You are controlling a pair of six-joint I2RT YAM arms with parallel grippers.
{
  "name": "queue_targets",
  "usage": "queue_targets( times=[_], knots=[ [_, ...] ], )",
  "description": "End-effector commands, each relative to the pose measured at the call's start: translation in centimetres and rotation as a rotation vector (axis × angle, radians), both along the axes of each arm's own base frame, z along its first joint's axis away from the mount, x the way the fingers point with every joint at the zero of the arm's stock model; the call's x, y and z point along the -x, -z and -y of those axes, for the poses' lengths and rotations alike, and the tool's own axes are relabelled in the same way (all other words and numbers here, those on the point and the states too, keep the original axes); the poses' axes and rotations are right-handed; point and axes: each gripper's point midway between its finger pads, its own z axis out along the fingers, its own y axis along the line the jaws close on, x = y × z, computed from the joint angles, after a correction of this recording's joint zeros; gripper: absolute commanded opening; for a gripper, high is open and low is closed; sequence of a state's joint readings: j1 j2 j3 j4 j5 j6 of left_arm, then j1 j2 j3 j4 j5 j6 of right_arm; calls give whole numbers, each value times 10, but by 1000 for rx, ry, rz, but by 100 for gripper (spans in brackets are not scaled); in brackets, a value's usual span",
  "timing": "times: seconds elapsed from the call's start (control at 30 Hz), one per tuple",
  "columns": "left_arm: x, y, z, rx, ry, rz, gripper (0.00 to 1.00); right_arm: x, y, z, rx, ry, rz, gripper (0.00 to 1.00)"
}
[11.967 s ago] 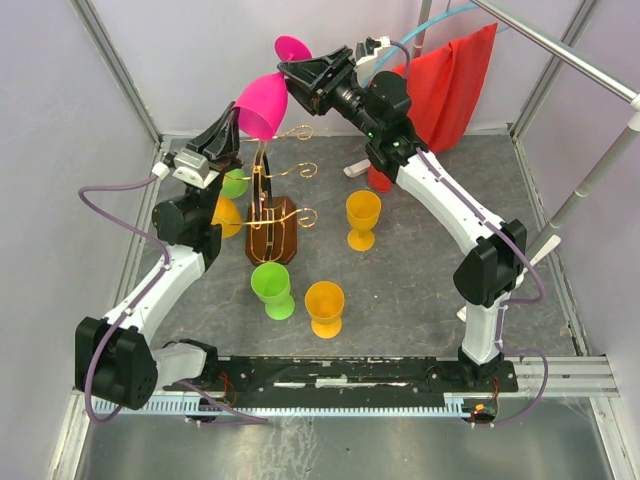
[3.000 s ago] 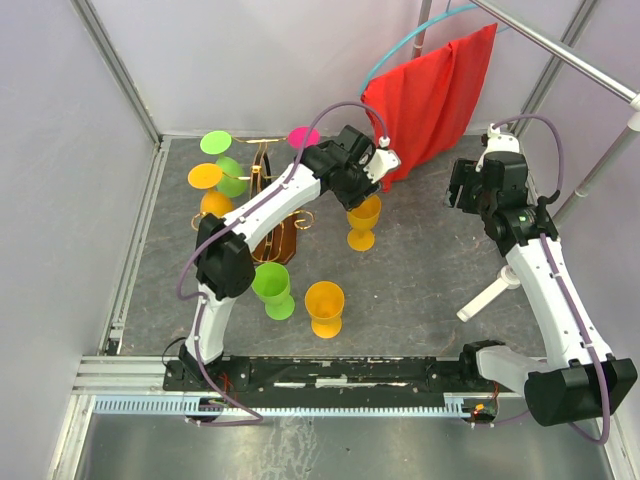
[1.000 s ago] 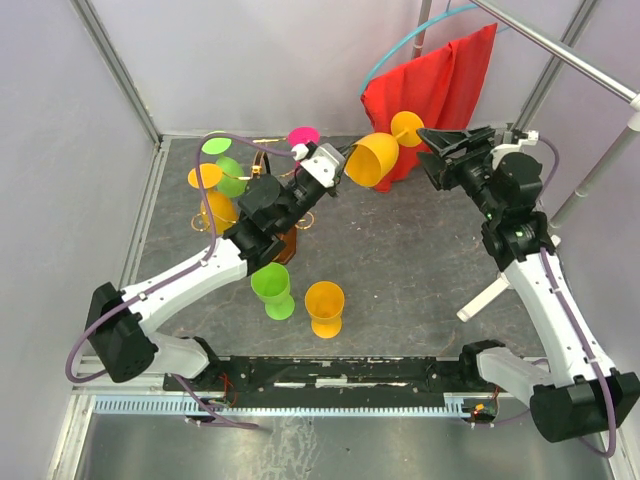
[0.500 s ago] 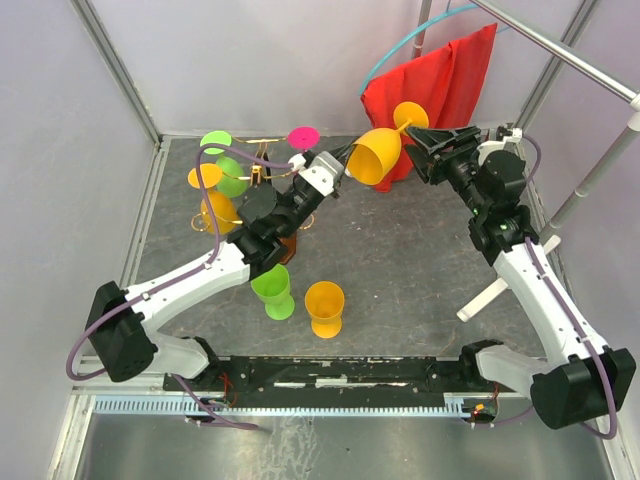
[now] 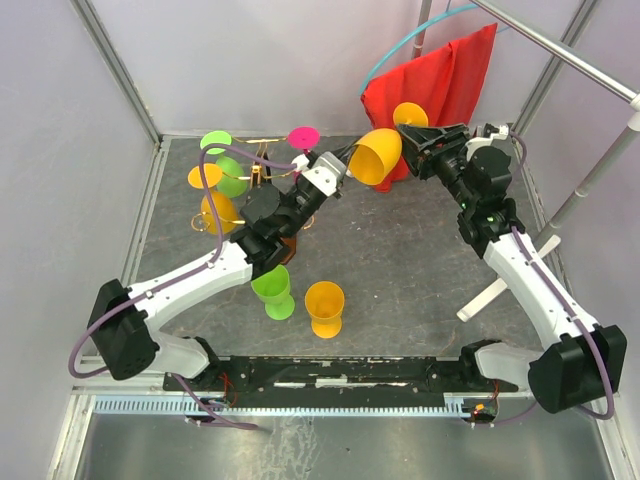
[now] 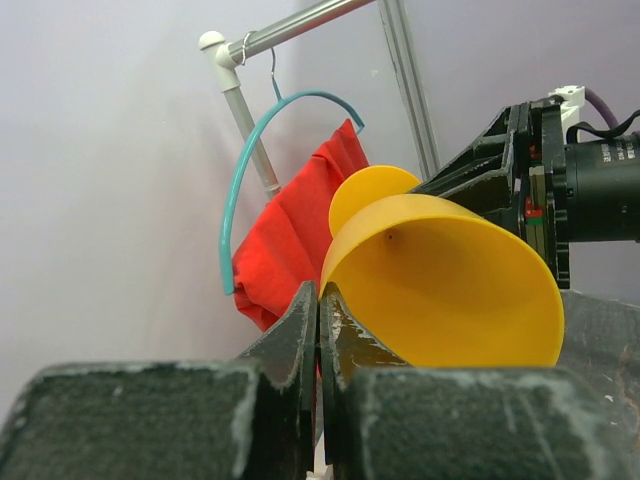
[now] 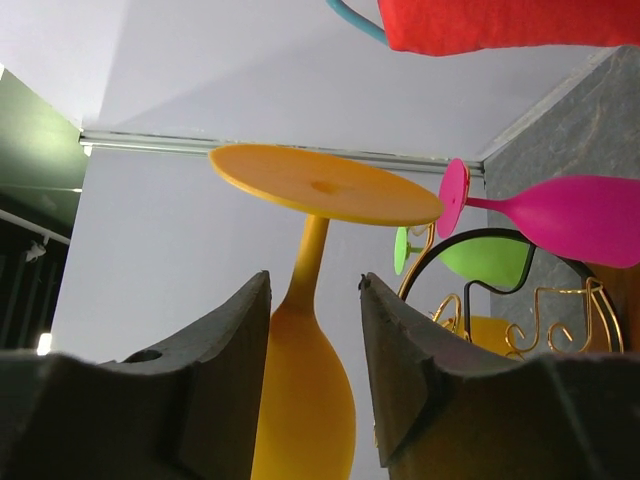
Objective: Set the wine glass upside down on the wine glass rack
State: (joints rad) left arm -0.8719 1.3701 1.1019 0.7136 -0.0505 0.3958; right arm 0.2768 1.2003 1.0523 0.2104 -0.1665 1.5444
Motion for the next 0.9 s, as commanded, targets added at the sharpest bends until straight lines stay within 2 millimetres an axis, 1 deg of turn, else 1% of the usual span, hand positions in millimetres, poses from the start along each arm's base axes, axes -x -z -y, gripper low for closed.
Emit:
queue_targets(
  times=[0.0, 0.27, 0.43, 0.5, 0.57, 0.63, 0.7, 0.77, 0.87],
  knots=[
    [4, -34, -5, 61, -20, 98, 3, 3, -29, -5, -45, -14, 87, 46],
    [0, -30, 1, 55, -13, 91, 3, 3, -31, -9, -49, -29, 89, 31],
    [-1, -29, 2, 54, -13, 90, 3, 3, -32, -10, -46, -34, 93, 15],
    [0, -29, 2, 52, -14, 91, 8, 3, -31, -9, -43, -33, 93, 9],
    [-1, -27, 2, 44, -13, 88, 17, 2, -31, -10, -35, -33, 93, 4],
    [0, -22, 4, 28, -8, 82, 30, 2, -31, -10, -24, -31, 98, 1],
    [2, -16, 5, 5, 4, 74, 44, 1, -33, -9, 1, -22, 106, 1],
    [4, -3, 5, -33, 12, 58, 58, 2, -38, -7, 47, -7, 123, 1],
    [9, 8, -5, -68, 0, 29, 77, 1, -39, 0, 193, 36, 149, 1]
  ],
)
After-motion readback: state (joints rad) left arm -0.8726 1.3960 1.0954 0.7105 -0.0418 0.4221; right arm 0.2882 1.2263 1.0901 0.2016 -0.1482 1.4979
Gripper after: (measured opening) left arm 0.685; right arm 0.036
